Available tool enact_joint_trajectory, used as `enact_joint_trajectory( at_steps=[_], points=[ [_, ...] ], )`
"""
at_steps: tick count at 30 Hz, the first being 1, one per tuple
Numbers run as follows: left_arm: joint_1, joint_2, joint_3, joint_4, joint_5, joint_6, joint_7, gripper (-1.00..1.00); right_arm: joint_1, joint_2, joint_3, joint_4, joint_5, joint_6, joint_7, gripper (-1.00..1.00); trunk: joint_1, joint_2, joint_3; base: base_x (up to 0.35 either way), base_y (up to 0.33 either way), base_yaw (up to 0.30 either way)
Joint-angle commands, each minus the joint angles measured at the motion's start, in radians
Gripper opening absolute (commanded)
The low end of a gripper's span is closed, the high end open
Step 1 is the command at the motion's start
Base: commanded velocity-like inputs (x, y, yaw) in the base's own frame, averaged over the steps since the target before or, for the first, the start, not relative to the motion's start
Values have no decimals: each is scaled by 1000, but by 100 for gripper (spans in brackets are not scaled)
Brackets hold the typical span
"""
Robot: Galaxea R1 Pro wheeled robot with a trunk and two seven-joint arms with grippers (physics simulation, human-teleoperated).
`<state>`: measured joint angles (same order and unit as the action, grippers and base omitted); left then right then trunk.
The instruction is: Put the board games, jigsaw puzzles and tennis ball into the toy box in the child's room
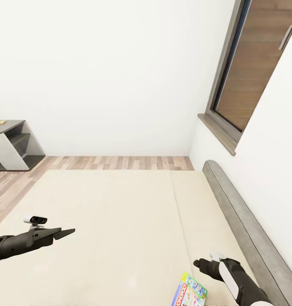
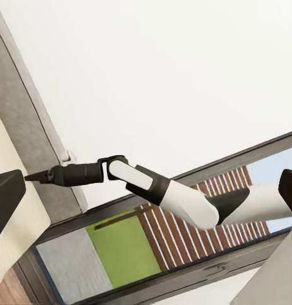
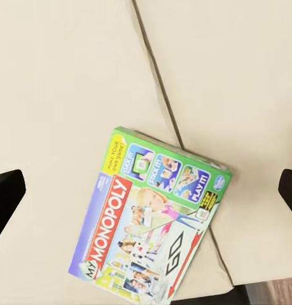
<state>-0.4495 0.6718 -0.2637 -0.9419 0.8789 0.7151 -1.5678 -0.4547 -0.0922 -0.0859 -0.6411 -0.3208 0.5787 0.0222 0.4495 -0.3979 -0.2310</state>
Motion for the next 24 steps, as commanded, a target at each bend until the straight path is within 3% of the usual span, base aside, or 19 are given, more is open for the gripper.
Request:
enact_joint_trajectory(
  at_steps=[1,6,10,17,24],
  points=[
    [-3,-2,-5,-14,6,13,-3,100,0,0,-3,-1,-1,6,2,100,1,-2,-4,0,0,0],
    [-11,-13,-4,-77,5,44,0,100,0,0,-3,0,-2,6,3,100,1,-2,-12,0,0,0],
    [-19,-42,-2,-147,4,106,22,100,0,0,-3,0,-2,6,3,100,1,-2,-18,0,0,0],
    [-25,-125,4,-200,5,146,154,100,0,0,-3,0,-1,6,33,100,1,-2,-29,0,0,0],
    [-24,-149,7,-211,6,156,186,100,-1,-3,-4,0,0,6,78,100,1,-2,-41,0,0,0]
  ],
)
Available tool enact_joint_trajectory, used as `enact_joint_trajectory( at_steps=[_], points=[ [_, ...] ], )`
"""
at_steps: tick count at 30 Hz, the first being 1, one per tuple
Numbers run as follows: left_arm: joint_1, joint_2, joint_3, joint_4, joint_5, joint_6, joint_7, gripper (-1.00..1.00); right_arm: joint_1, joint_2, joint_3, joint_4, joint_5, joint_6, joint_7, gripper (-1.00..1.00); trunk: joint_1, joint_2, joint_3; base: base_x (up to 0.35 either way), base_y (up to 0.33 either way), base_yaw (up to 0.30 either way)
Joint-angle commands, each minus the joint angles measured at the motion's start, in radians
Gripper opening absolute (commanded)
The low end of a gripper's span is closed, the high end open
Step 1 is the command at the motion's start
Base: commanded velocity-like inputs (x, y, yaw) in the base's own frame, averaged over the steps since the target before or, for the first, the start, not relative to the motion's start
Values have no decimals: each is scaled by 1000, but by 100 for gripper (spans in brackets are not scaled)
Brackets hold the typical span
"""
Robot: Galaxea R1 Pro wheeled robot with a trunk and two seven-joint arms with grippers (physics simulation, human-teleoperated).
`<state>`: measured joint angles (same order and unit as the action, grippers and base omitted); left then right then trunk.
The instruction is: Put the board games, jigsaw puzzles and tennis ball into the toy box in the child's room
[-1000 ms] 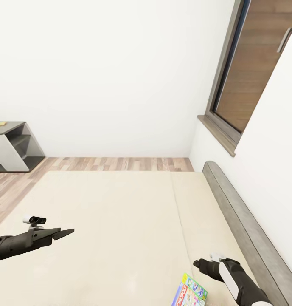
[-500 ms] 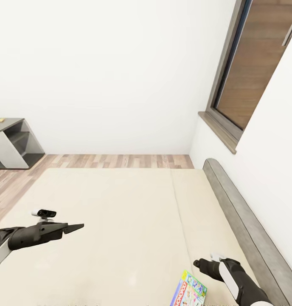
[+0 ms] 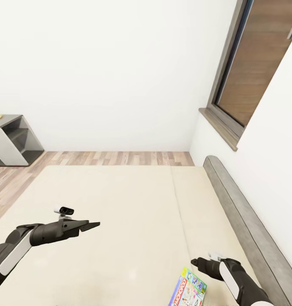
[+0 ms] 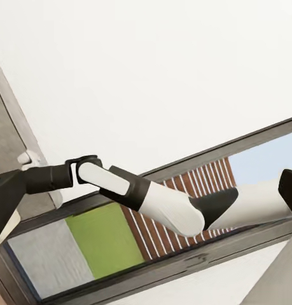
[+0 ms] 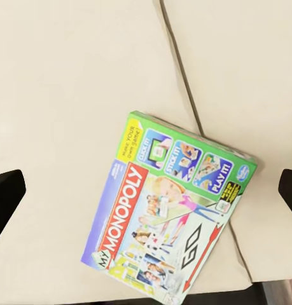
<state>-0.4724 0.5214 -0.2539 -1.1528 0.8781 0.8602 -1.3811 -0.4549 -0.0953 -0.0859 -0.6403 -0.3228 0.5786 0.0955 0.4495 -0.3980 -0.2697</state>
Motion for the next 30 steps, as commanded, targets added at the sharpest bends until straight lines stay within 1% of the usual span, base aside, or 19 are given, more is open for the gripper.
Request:
enact_joint_trajectory(
  at_steps=[1,7,25,30],
  points=[
    [-1,0,-3,-1,7,11,1,100,-1,0,-4,-1,2,6,9,100,1,-2,-4,0,0,0],
    [-1,-4,-4,-3,7,12,7,100,-1,-1,-5,-1,2,6,24,100,1,-2,-13,0,0,0],
    [0,-3,-4,-4,7,12,8,100,-1,-3,-5,-1,2,6,27,100,1,-2,-42,0,0,0],
    [0,-3,-5,-4,7,11,8,100,-1,-4,-16,0,1,5,28,100,1,-2,-50,0,0,0]
  ],
)
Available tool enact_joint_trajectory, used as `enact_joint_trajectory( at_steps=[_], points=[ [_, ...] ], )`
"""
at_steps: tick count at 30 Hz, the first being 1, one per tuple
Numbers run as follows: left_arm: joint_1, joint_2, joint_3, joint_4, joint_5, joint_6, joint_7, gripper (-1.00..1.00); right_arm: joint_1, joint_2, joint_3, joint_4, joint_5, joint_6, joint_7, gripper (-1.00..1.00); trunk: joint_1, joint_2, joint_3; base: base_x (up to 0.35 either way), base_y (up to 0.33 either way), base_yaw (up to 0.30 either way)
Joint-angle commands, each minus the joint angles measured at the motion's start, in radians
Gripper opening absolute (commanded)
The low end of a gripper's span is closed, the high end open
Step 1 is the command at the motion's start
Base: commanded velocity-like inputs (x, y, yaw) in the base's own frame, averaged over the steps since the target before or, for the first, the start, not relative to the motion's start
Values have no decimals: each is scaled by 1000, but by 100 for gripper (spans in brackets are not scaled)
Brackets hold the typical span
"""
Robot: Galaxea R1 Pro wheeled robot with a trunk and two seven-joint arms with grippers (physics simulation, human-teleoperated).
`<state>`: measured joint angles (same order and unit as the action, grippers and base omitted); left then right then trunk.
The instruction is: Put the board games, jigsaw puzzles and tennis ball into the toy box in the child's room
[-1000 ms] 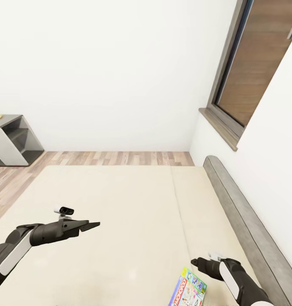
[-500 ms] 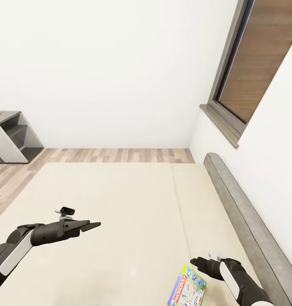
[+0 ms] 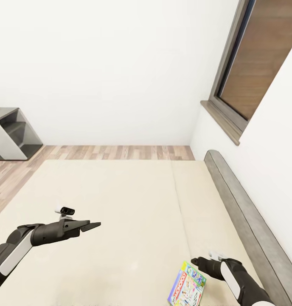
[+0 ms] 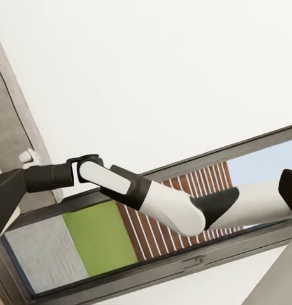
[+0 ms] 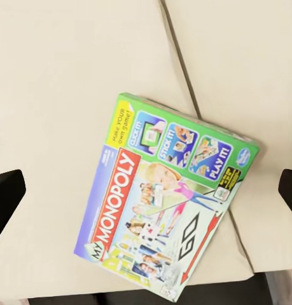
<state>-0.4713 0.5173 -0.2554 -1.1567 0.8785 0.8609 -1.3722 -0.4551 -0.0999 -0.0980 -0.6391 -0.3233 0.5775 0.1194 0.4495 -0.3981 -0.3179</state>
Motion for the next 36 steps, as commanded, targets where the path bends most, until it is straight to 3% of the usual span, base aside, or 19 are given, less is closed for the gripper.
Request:
enact_joint_trajectory(
  at_steps=[1,6,13,18,36],
  points=[
    [-1,1,-3,0,7,10,0,100,-1,0,-8,-1,1,6,4,100,0,-2,-3,0,0,0],
    [-1,1,-3,0,7,10,0,100,0,-8,-30,0,0,4,20,100,0,-2,-11,0,0,0],
    [-1,1,-3,0,6,9,1,100,1,-34,-58,4,2,-1,122,100,0,-2,-23,0,0,0],
    [-1,1,-3,0,5,8,2,100,1,-38,-63,5,2,-3,148,100,0,-2,-31,0,0,0],
    [-1,0,-4,0,5,5,2,100,1,-40,-65,6,3,-4,157,100,0,-2,-60,0,0,0]
  ],
)
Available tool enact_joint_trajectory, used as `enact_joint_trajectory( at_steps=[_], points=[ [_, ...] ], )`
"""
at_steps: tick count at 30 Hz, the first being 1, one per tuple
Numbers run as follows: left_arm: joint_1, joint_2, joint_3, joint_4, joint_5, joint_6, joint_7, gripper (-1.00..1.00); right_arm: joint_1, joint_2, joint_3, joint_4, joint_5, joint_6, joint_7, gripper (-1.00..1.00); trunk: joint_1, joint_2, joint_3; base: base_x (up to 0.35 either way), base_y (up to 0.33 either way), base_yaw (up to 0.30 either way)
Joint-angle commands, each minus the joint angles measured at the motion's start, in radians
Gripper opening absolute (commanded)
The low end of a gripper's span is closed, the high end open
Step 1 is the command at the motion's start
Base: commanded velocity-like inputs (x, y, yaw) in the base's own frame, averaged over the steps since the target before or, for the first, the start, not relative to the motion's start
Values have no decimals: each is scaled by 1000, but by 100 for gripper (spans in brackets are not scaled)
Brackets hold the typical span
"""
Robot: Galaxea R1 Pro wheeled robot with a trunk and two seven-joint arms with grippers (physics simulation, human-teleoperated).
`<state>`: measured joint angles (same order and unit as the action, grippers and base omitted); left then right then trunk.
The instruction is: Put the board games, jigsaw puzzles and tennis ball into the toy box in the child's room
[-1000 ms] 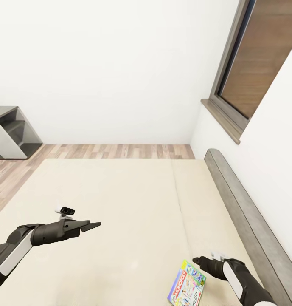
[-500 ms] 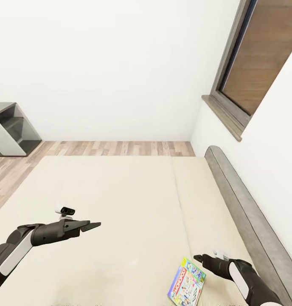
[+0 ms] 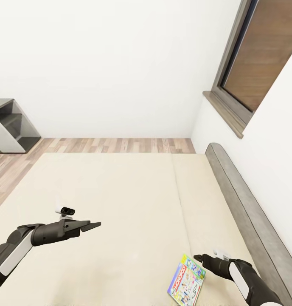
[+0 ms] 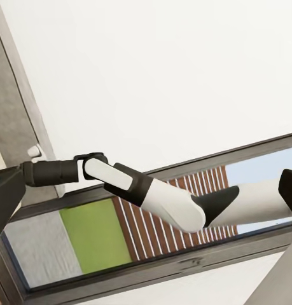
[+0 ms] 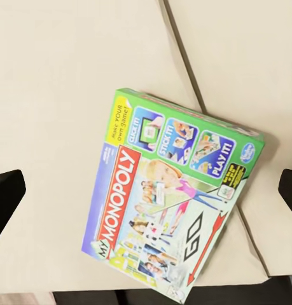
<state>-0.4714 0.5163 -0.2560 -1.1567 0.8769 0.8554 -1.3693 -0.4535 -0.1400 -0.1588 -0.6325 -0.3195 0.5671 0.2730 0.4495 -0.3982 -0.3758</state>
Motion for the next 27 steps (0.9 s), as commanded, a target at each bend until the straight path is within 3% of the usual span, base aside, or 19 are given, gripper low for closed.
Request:
enact_joint_trajectory(
  at_steps=[1,27],
  points=[
    [-1,2,-3,0,7,10,-1,100,-1,0,-4,-1,-1,7,3,100,0,-2,-3,0,0,0],
    [-1,2,-3,0,8,8,-2,100,-1,0,-4,-1,-1,6,5,100,0,-2,-45,0,0,0]
  ],
)
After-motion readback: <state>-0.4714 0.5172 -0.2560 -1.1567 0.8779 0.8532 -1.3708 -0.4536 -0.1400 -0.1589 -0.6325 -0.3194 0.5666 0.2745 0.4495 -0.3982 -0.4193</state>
